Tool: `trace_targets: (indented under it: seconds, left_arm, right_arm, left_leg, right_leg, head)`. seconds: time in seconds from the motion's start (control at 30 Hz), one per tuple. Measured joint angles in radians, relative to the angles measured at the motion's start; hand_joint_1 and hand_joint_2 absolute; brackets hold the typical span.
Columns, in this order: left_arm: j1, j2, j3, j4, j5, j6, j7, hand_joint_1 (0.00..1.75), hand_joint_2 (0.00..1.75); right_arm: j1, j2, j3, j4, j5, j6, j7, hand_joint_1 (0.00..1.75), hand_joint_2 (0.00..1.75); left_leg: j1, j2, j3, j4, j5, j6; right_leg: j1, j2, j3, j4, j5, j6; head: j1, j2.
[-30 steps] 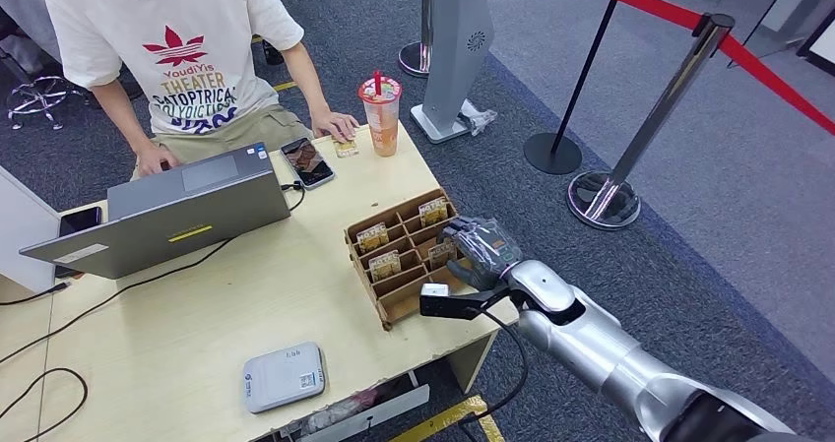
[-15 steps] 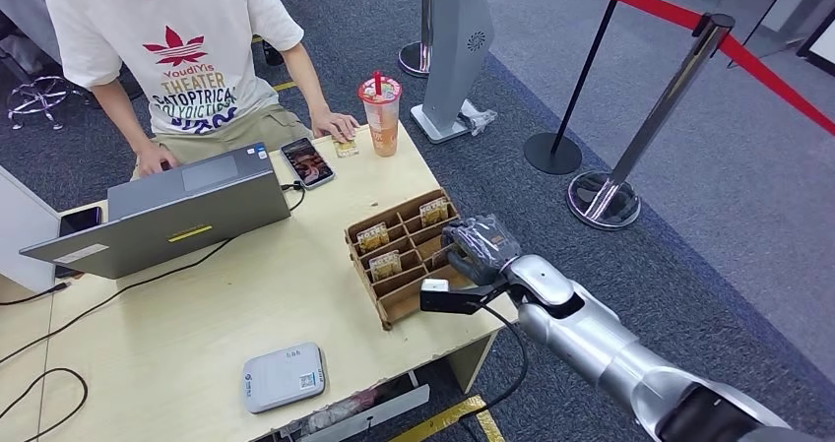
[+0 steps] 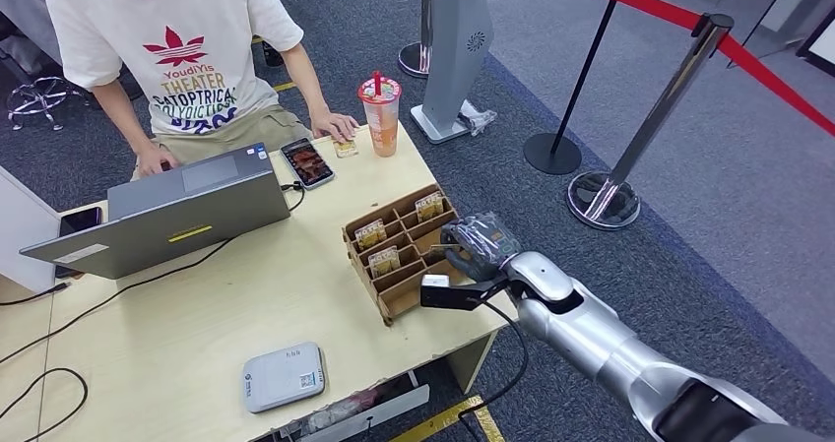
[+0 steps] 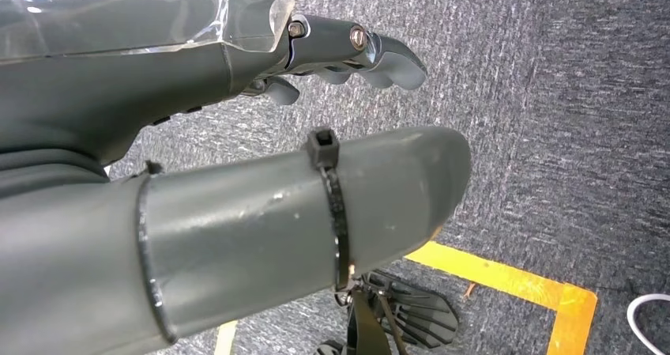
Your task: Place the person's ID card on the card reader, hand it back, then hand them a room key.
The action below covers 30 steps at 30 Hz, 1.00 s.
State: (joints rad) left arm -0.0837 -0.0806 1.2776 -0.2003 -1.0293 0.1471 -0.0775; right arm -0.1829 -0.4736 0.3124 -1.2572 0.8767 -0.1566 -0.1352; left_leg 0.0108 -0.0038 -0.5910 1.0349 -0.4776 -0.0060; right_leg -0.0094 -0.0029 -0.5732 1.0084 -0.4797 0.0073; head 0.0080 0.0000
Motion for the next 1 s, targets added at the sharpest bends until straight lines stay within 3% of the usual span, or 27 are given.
trace_targets:
  seconds: [0.37,0.77,1.0]
  left_arm:
    - [0.0,0.004,0.0,0.0,-0.011,-0.012,0.0,0.0,0.0]
    - [-0.001,0.003,0.0,0.0,-0.007,-0.012,-0.007,0.0,0.0]
    - [-0.003,0.002,0.0,0.0,-0.012,-0.018,-0.016,0.0,0.0]
  right_arm:
    - [-0.069,-0.033,0.001,0.003,-0.1,0.115,-0.052,1.61,1.75]
    - [-0.294,-0.112,0.052,0.027,-0.236,0.274,-0.092,1.62,1.75]
    - [-0.401,-0.182,0.101,0.032,-0.336,0.312,-0.1,1.68,1.75]
  left_leg:
    - [0.0,0.0,0.0,0.0,0.0,0.0]
    - [0.0,0.0,0.0,0.0,0.001,0.0]
    - [0.0,0.0,0.0,0.0,0.001,0.0]
  right_leg:
    - [0.0,0.0,0.0,0.0,0.0,0.0]
    - [0.0,0.0,0.0,0.0,0.001,0.0]
    - [0.0,0.0,0.0,0.0,0.001,0.0]
  head:
    - [0.0,0.0]
    - [0.0,0.0]
    - [0.0,0.0]
